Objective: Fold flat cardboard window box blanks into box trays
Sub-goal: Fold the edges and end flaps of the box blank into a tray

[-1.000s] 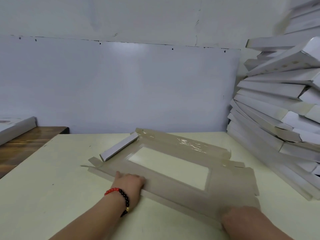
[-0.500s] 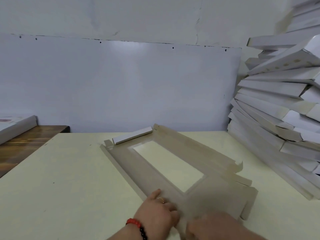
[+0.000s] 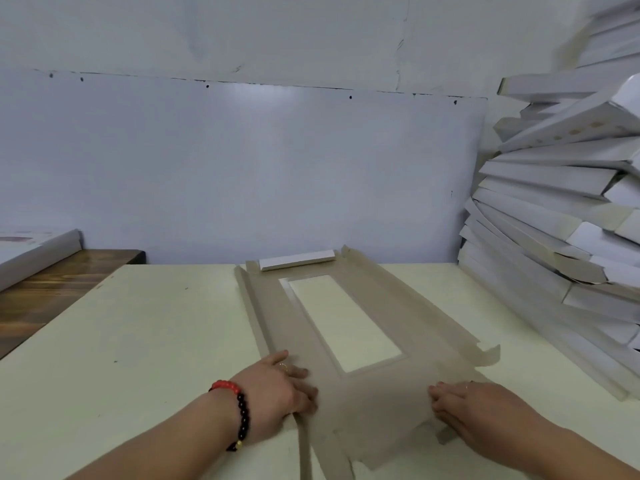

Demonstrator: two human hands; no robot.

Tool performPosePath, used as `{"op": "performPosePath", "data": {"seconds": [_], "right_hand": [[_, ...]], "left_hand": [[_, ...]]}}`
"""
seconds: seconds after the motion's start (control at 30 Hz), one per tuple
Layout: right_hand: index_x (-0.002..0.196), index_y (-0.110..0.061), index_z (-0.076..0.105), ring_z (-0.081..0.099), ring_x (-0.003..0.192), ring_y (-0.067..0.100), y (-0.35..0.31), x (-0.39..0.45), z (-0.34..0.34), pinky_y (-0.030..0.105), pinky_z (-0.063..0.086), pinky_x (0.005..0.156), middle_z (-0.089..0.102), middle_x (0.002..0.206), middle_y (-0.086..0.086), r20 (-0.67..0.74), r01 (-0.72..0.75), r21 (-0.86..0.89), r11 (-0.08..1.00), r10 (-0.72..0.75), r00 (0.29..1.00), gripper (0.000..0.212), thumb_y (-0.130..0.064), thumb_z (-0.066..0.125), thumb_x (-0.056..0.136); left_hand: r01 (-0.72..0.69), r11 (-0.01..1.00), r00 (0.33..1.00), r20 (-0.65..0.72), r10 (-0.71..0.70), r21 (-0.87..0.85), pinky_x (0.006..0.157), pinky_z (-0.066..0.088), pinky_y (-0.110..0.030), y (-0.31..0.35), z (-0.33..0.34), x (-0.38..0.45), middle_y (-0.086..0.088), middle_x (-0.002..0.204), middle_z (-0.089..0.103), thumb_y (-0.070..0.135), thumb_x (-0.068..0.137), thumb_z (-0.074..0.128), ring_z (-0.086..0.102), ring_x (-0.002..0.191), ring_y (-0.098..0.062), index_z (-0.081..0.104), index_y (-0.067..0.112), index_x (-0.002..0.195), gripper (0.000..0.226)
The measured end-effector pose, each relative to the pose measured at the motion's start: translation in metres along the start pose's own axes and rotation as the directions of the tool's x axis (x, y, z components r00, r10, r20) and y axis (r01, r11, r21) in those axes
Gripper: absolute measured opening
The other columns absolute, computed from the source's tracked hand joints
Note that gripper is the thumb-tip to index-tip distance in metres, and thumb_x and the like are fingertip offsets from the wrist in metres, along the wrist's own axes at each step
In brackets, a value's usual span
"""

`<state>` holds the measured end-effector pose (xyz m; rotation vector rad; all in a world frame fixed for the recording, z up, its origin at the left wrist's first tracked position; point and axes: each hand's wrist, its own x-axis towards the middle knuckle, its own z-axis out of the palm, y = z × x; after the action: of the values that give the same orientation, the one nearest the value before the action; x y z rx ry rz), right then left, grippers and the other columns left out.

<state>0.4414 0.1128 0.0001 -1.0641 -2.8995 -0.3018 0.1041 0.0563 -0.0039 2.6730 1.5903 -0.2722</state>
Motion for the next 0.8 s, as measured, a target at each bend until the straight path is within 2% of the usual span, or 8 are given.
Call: {"op": "performPosePath", "data": {"seconds": [0.13,0.23,0.37,0.47,0.53,0.6,0.67,0.8], "right_hand": [[0.109,-0.026,0.056,0.062,0.097,0.019,-0.014,0.004,0.004,0.03,0.041,0.074,0.064,0.108,-0.008,0.02,-0.095,-0.071,0.993,0.096,0.995,0.031,-0.047,0.037,0.099],[0.101,-0.025,0.059,0.064,0.094,0.019,-0.024,0.007,0.005,0.03,0.041,0.074,0.067,0.102,-0.005,-0.005,-0.103,0.023,0.994,0.103,0.995,0.031,-0.049,0.04,0.098],[0.051,-0.029,0.058,0.053,0.04,0.0,-0.04,0.012,0.002,0.012,0.039,0.039,0.055,0.047,-0.019,-0.133,0.088,-0.032,0.996,-0.092,0.987,0.036,-0.056,0.083,0.053],[0.105,-0.038,0.066,0.059,0.103,-0.002,-0.037,0.011,-0.009,0.007,0.037,0.091,0.065,0.096,-0.023,-0.026,0.14,0.131,0.981,-0.138,0.99,0.034,-0.06,0.065,0.078],[0.138,-0.052,0.035,0.034,0.125,-0.006,-0.021,0.003,-0.014,0.018,0.029,0.104,0.046,0.118,-0.033,0.236,0.013,0.205,0.979,-0.062,0.97,0.065,-0.06,0.058,0.078],[0.142,-0.054,0.025,0.032,0.125,-0.01,-0.009,-0.002,-0.017,0.017,0.03,0.105,0.039,0.129,-0.036,0.302,-0.025,0.232,0.972,-0.048,0.952,0.077,-0.059,0.058,0.072],[0.137,-0.053,0.036,0.042,0.117,-0.014,-0.006,-0.002,-0.021,0.008,0.033,0.095,0.046,0.128,-0.036,0.285,-0.08,0.3,0.951,-0.009,0.958,0.061,-0.048,0.056,0.079],[0.097,-0.049,0.059,0.057,0.08,-0.009,0.001,0.014,-0.016,0.009,0.039,0.068,0.063,0.087,-0.028,0.182,-0.154,0.451,0.879,0.078,0.98,0.024,-0.028,0.056,0.087]], "left_hand": [[0.16,0.986,0.93,0.342,-0.136,-0.045,0.117,-0.013,-0.043,0.011,-0.017,-0.003,0.012,0.159,0.018,0.037,0.084,0.059,0.0,0.148,-0.011,0.029,0.037,0.148,0.071],[0.213,0.941,0.909,0.406,-0.093,-0.262,0.116,-0.008,-0.037,0.03,-0.028,-0.004,0.012,0.147,0.042,0.058,0.068,0.055,0.024,0.143,-0.008,0.037,0.037,0.143,0.079],[0.164,0.983,0.978,0.147,-0.151,-0.084,0.117,0.003,-0.04,0.057,-0.019,-0.004,0.002,0.129,0.056,0.043,0.087,0.055,0.047,0.128,-0.017,0.053,0.024,0.128,0.045],[0.176,0.98,0.984,-0.02,-0.179,-0.088,0.095,0.039,-0.034,0.061,-0.009,-0.008,-0.009,0.112,0.062,0.028,0.091,0.046,0.055,0.109,-0.03,0.059,0.014,0.105,0.023],[0.179,0.978,0.981,-0.061,-0.186,-0.106,0.085,0.042,-0.034,0.058,-0.007,-0.014,-0.01,0.11,0.062,0.03,0.095,0.042,0.057,0.104,-0.031,0.058,0.015,0.104,0.024],[0.193,0.974,0.974,-0.099,-0.205,-0.118,0.082,0.042,-0.032,0.055,-0.004,-0.017,-0.01,0.108,0.063,0.034,0.098,0.04,0.058,0.101,-0.03,0.057,0.017,0.106,0.025],[0.199,0.969,0.968,-0.123,-0.218,-0.149,0.075,0.039,-0.029,0.053,-0.006,-0.016,-0.012,0.104,0.064,0.035,0.098,0.039,0.059,0.098,-0.03,0.055,0.019,0.104,0.023],[0.246,0.925,0.949,-0.12,-0.29,-0.29,0.071,0.038,-0.026,0.044,-0.015,-0.009,-0.01,0.102,0.063,0.032,0.096,0.044,0.059,0.095,-0.027,0.052,0.022,0.1,0.014]]}}
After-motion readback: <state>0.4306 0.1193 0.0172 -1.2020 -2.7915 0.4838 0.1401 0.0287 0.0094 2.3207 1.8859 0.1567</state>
